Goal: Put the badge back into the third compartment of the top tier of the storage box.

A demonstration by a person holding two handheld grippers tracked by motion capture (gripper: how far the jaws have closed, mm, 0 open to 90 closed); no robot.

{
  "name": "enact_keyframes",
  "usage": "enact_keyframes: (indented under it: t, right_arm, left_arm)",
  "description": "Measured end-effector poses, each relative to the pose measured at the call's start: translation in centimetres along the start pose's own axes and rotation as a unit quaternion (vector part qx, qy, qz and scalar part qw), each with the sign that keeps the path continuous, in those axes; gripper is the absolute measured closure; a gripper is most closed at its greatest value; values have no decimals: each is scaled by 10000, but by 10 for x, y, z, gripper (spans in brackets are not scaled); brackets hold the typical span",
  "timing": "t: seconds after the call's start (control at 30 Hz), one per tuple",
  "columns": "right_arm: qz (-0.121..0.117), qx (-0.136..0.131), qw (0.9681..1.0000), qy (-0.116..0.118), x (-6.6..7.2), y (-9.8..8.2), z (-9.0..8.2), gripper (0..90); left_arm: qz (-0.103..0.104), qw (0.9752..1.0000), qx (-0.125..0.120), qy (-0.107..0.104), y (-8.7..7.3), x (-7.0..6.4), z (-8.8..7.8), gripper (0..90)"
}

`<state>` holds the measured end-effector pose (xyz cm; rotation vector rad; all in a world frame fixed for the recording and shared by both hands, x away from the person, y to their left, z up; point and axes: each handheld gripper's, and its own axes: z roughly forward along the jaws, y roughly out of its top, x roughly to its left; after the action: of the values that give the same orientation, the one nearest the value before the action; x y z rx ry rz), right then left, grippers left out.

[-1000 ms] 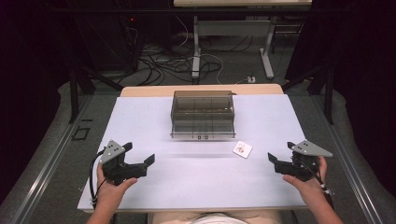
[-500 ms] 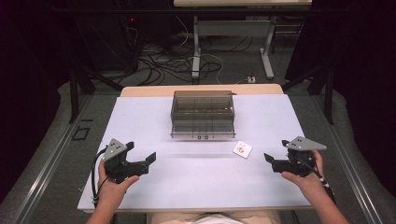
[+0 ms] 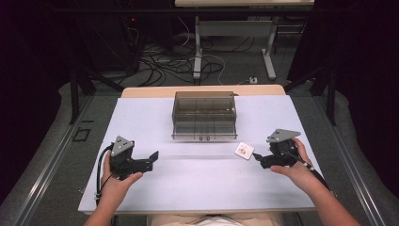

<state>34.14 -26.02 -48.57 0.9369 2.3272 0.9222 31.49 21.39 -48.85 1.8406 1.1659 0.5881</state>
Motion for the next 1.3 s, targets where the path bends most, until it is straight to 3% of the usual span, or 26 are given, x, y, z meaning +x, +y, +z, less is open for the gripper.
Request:
enact_keyframes:
  t: [0.17, 0.27, 0.33, 0.43, 0.57, 0.67, 0.9, 0.93, 0.97, 1.07, 1.13, 1.17, 1.27, 1.3]
  right_arm:
    - [-32, 137, 9998, 140, 0, 14, 5, 164]
    - [21, 207, 9996, 165, -3, 21, 6, 162]
    - [63, 235, 9995, 201, -4, 24, 6, 162]
    - [14, 273, 9994, 213, -6, 27, 8, 162]
    - [-45, 435, 9987, 264, -11, 30, 13, 163]
    - [-93, 559, 9978, 351, -14, 31, 17, 172]
    - [-190, 798, 9957, 432, -19, 33, 29, 187]
    - [-209, 945, 9943, 440, -20, 34, 30, 180]
    - [-174, 818, 9956, 425, -20, 33, 34, 171]
    - [-137, 883, 9951, 430, -23, 32, 42, 163]
    - [-145, 959, 9944, 426, -25, 31, 47, 164]
    - [-170, 1009, 9939, 412, -26, 30, 49, 164]
    - [-217, 1222, 9908, 544, -28, 30, 56, 164]
    - [-196, 924, 9937, 594, -27, 27, 62, 164]
  left_arm:
    - [40, 9996, 202, 177, 5, 0, 8, 6]
    - [51, 9996, 238, 156, 10, 0, 10, 6]
    - [-71, 9998, 177, 107, 13, 2, 11, 7]
    - [-183, 9995, 241, 81, 17, 4, 14, 8]
    - [-263, 9996, 129, 64, 20, 10, 20, 8]
    - [-238, 9996, 115, 34, 20, 11, 21, 9]
    - [-245, 9993, 76, -258, 14, 19, 26, 18]
    - [-136, 9993, 74, -341, 13, 20, 25, 18]
    - [-136, 9993, 74, -341, 13, 20, 25, 18]
    - [136, 9985, -19, -533, 12, 20, 27, 18]
    - [140, 9980, -23, -612, 12, 20, 27, 24]
    - [112, 9969, -66, -779, 11, 20, 28, 25]
    - [104, 9962, -37, -860, 9, 20, 29, 31]
    - [96, 9960, 5, -884, 9, 20, 29, 33]
